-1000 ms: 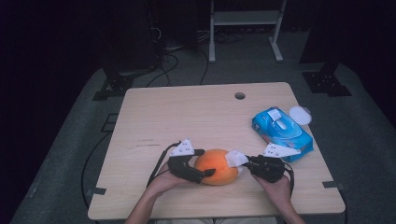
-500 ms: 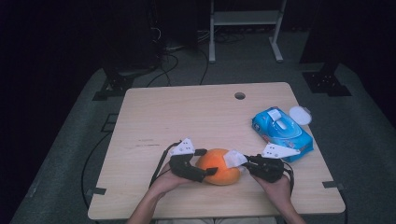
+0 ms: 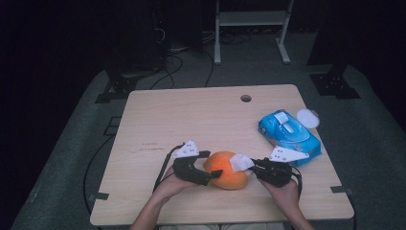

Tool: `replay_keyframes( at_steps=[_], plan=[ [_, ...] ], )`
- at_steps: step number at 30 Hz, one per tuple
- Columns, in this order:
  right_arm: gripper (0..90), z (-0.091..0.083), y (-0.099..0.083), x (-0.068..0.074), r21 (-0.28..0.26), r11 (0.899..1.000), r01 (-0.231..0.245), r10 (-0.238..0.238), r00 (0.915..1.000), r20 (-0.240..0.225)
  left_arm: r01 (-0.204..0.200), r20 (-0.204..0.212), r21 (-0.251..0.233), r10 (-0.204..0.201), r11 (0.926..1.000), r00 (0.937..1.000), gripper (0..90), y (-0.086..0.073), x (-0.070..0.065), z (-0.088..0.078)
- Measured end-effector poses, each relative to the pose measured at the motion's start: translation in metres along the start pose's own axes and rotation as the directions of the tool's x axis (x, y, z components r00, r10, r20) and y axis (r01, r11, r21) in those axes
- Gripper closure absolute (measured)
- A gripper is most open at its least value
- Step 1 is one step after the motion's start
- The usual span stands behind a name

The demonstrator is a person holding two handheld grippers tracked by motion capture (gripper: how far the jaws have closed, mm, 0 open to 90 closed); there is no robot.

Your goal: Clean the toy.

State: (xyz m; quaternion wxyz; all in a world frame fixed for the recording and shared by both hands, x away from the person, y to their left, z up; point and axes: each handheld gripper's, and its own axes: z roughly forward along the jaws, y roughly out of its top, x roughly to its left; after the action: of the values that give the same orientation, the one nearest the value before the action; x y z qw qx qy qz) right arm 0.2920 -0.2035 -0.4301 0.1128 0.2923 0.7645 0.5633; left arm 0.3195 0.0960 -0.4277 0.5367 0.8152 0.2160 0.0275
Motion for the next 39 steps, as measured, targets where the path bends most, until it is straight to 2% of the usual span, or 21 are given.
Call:
replay_keyframes(
  at_steps=[2,3,5,6,7,9,11,14,16,17,20,22,24,26,27,29,31,33,36,38,39],
  plan=[
    [81.3,-0.001,0.005,0.007,-0.028,0.999,0.023,-0.024,0.9994,-0.027,-0.082,0.009,-0.005,0.082,0.9966,0.9966,29.3,0.002,-0.007,0.002],
    [81.2,-0.001,0.008,0.012,-0.043,0.999,0.033,-0.035,0.9983,-0.046,-0.129,0.009,-0.006,0.129,0.9916,0.9916,31.9,0.005,-0.012,0.003],
    [81.2,0.000,0.012,0.020,-0.044,0.996,0.073,-0.076,0.9954,-0.059,-0.185,0.001,0.006,0.185,0.9827,0.9827,32.5,0.007,-0.020,0.005],
    [81.3,0.001,0.013,0.022,-0.033,0.996,0.087,-0.089,0.9946,-0.053,-0.193,-0.004,0.006,0.193,0.9811,0.9811,31.1,0.008,-0.022,0.005],
    [81.3,0.002,0.012,0.021,-0.025,0.996,0.080,-0.082,0.9953,-0.052,-0.185,-0.006,0.002,0.185,0.9827,0.9827,28.7,0.009,-0.020,0.003],
    [81.4,0.001,0.007,0.013,-0.014,0.999,0.041,-0.041,0.9984,-0.040,-0.121,-0.036,-0.010,0.121,0.9926,0.9920,19.0,0.011,-0.016,-0.002],
    [81.4,0.000,0.003,0.007,-0.011,1.000,0.016,-0.016,0.9996,-0.023,-0.064,-0.053,-0.010,0.064,0.9979,0.9966,9.4,0.012,-0.010,-0.005],
    [81.5,-0.002,0.002,0.004,0.001,1.000,0.006,-0.006,1.0000,-0.008,0.037,-0.026,0.005,-0.037,0.9993,0.9990,9.2,0.007,0.000,-0.004],
    [81.5,-0.002,0.001,0.002,0.002,1.000,-0.009,0.009,0.9999,-0.011,0.077,0.020,0.023,-0.077,0.9968,0.9968,13.1,0.004,0.003,-0.001],
    [81.6,-0.001,0.001,0.002,0.002,1.000,-0.010,0.010,0.9999,-0.012,0.078,0.039,0.027,-0.079,0.9966,0.9961,18.5,0.002,0.003,0.001],
    [81.5,-0.002,0.007,0.008,-0.017,1.000,0.004,-0.004,0.9997,-0.023,-0.019,0.038,0.020,0.018,0.9996,0.9991,29.3,0.002,-0.005,0.004],
    [81.4,-0.004,0.014,0.016,-0.055,0.998,0.038,-0.041,0.9974,-0.059,-0.106,0.041,0.022,0.105,0.9941,0.9936,33.6,0.006,-0.014,0.006],
    [81.4,-0.004,0.019,0.022,-0.047,0.996,0.073,-0.076,0.9958,-0.052,-0.164,0.031,0.032,0.163,0.9859,0.9861,33.5,0.009,-0.021,0.007],
    [81.5,-0.003,0.016,0.019,-0.030,0.998,0.059,-0.060,0.9971,-0.047,-0.148,0.024,0.013,0.148,0.9888,0.9887,28.9,0.012,-0.022,0.005],
    [81.5,-0.003,0.013,0.015,-0.023,0.999,0.040,-0.041,0.9983,-0.042,-0.111,0.020,-0.005,0.111,0.9939,0.9937,24.7,0.013,-0.020,0.002],
    [81.6,-0.004,0.007,0.007,-0.020,1.000,0.003,-0.004,0.9995,-0.032,-0.043,-0.008,0.000,0.043,0.9991,0.9991,12.0,0.014,-0.014,0.000],
    [81.6,-0.006,0.006,0.003,-0.018,1.000,-0.017,0.017,0.9995,-0.025,0.009,0.016,0.015,-0.009,0.9999,0.9998,9.4,0.010,-0.009,0.002],
    [81.6,-0.006,0.006,0.003,-0.018,1.000,-0.022,0.021,0.9994,-0.028,0.052,0.048,0.059,-0.055,0.9969,0.9973,10.4,0.002,-0.006,0.011],
    [81.6,-0.006,0.009,0.009,-0.017,1.000,-0.008,0.008,0.9995,-0.030,0.019,0.040,0.049,-0.021,0.9986,0.9990,22.8,0.001,-0.007,0.011],
    [81.5,-0.007,0.015,0.016,-0.047,0.999,0.015,-0.018,0.9979,-0.062,-0.037,0.028,0.017,0.036,0.9992,0.9989,30.3,0.004,-0.011,0.007],
    [81.5,-0.006,0.018,0.021,-0.055,0.998,0.030,-0.035,0.9962,-0.080,-0.069,0.025,0.020,0.069,0.9974,0.9973,31.9,0.006,-0.015,0.008]
  ],
)
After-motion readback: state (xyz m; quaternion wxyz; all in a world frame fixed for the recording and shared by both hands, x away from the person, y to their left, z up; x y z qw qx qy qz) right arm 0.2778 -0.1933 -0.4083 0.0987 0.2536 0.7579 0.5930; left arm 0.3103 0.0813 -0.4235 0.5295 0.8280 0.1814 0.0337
